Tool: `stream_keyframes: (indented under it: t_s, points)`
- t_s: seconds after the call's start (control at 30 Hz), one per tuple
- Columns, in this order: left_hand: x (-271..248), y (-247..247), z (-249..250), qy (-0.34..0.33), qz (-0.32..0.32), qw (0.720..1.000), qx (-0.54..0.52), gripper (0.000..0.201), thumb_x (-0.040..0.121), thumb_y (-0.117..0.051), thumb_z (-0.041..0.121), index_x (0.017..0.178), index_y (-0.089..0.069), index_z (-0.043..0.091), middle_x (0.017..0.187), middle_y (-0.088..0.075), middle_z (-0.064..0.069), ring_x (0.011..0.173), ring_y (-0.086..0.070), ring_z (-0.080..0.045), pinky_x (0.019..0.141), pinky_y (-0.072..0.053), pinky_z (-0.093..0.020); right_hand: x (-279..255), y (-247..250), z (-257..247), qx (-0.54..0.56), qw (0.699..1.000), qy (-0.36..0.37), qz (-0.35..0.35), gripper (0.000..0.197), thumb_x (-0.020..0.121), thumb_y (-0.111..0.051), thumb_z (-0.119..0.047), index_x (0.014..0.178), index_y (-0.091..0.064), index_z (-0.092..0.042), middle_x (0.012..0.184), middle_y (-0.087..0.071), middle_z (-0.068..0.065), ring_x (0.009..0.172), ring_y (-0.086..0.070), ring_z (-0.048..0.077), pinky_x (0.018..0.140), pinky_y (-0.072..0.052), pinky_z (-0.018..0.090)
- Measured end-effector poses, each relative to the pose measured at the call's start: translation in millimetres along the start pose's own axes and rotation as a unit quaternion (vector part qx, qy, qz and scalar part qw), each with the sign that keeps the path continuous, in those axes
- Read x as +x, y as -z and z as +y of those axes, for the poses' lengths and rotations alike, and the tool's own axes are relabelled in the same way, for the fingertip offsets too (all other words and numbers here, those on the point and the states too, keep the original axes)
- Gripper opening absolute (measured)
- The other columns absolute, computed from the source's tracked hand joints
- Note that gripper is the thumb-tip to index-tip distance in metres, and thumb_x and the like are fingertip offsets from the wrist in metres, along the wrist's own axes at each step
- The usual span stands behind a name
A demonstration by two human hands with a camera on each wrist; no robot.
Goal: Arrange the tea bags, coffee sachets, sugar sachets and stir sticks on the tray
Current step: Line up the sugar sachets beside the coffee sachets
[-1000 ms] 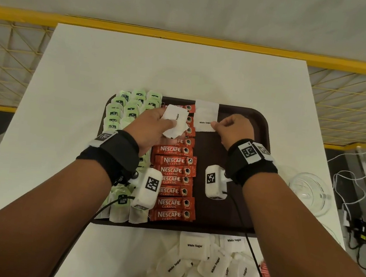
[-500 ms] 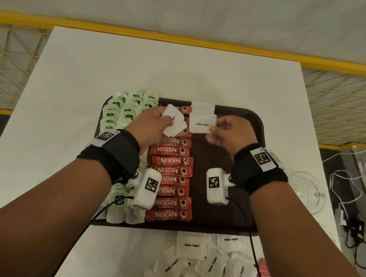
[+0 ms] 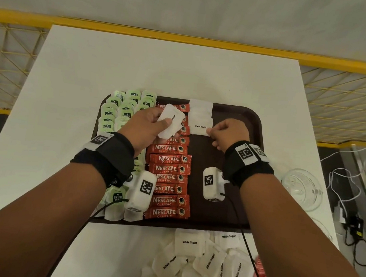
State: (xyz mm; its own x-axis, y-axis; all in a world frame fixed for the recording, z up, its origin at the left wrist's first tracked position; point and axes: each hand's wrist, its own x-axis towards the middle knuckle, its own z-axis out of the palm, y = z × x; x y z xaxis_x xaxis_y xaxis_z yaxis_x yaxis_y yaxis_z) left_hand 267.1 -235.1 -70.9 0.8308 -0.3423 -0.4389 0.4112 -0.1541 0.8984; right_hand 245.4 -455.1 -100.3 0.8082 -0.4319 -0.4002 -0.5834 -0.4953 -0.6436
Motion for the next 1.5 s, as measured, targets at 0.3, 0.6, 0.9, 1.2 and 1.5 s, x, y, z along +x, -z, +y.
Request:
stream_keyframes:
  t_s: [0.3, 0.6, 0.9, 1.2, 1.5]
  points:
    - [3, -12, -1, -0.027, -0.022, 0.992, 0.119, 0.026, 0.094, -0.064, 0.019, 0.119, -0.065, 0.013, 0.103, -0.072, -0.006, 0.076, -0.067, -0.007, 0.055, -0.051, -0.018, -29, 18, -29, -0.006, 0.979, 0.162, -0.120, 0.019, 0.090, -0.065, -0.037, 0.100, -0.066, -0.020, 0.085, -0.064, -0.007, 0.067, -0.060, 0.006, 0.059, -0.048, 0.017]
    - [0, -14, -2, 0.024, -0.015, 0.999, 0.015, 0.031, 0.103, -0.037, 0.002, 0.129, -0.054, 0.005, 0.112, -0.068, -0.016, 0.095, -0.072, -0.022, 0.070, -0.060, -0.024, -24, 14, 12, 0.160, 0.985, 0.034, -0.057, 0.010, 0.089, -0.069, -0.016, 0.095, -0.067, -0.008, 0.080, -0.070, 0.010, 0.061, -0.061, 0.013, 0.060, -0.054, 0.024]
    - [-2, -9, -5, -0.014, 0.038, 0.987, 0.157, 0.029, 0.103, -0.042, 0.015, 0.129, -0.056, 0.014, 0.113, -0.068, -0.003, 0.095, -0.065, -0.015, 0.070, -0.052, -0.025, -17, -2, 12, 0.076, 0.997, -0.005, -0.024, 0.013, 0.088, -0.071, -0.026, 0.084, -0.063, -0.017, 0.075, -0.069, 0.002, 0.047, -0.059, 0.008, 0.048, -0.048, 0.021]
    - [-5, -18, 1, -0.080, 0.022, 0.971, 0.223, 0.017, 0.096, -0.059, 0.015, 0.111, -0.065, 0.020, 0.103, -0.069, 0.002, 0.083, -0.065, -0.008, 0.058, -0.053, -0.014, -33, 4, -6, 0.036, 0.993, 0.112, -0.015, 0.029, 0.089, -0.063, -0.047, 0.095, -0.065, -0.018, 0.085, -0.065, -0.005, 0.075, -0.064, 0.012, 0.070, -0.054, 0.027]
    - [-8, -23, 4, -0.086, 0.057, 0.969, 0.223, 0.023, 0.096, -0.058, 0.027, 0.119, -0.062, 0.023, 0.109, -0.065, 0.009, 0.103, -0.062, -0.011, 0.091, -0.054, -0.043, -39, 10, 9, 0.142, 0.985, 0.078, -0.055, 0.008, 0.089, -0.069, -0.020, 0.093, -0.066, -0.014, 0.081, -0.070, 0.000, 0.065, -0.064, 0.007, 0.056, -0.050, 0.019]
